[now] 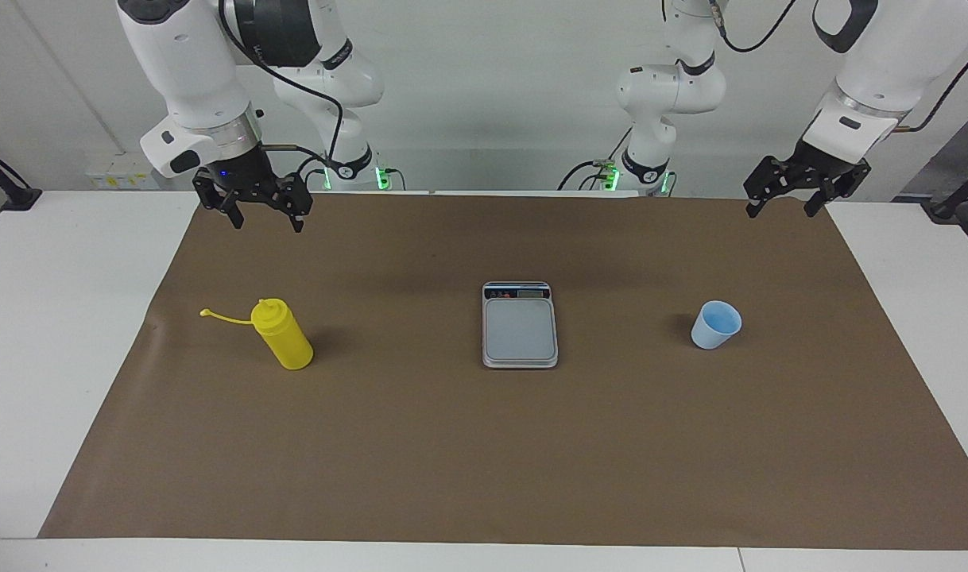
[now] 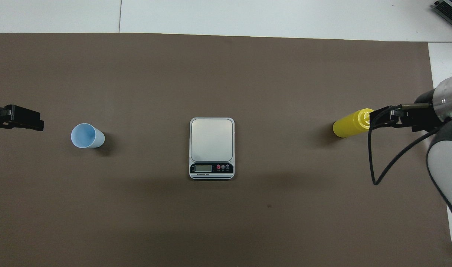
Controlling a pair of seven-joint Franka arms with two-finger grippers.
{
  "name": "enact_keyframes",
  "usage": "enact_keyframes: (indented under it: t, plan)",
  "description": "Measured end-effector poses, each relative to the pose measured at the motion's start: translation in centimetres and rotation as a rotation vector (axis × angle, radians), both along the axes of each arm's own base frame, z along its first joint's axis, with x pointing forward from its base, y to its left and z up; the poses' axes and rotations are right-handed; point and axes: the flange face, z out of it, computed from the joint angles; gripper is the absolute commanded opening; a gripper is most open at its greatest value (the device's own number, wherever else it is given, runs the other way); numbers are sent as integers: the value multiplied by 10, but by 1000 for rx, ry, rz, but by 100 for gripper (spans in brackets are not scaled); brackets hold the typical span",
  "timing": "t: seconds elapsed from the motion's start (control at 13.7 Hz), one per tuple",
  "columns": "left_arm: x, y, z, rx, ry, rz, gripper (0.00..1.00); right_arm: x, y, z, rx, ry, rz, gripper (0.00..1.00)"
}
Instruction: Pour seasoning into cup on scale with both arms
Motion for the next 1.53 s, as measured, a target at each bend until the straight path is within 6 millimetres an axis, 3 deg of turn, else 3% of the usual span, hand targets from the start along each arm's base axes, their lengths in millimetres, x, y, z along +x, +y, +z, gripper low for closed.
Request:
enact_keyframes:
  t: [1.53]
  plan:
    - [5, 1, -5, -3, -38, 4, 100, 0, 0, 0, 0, 0, 0, 100]
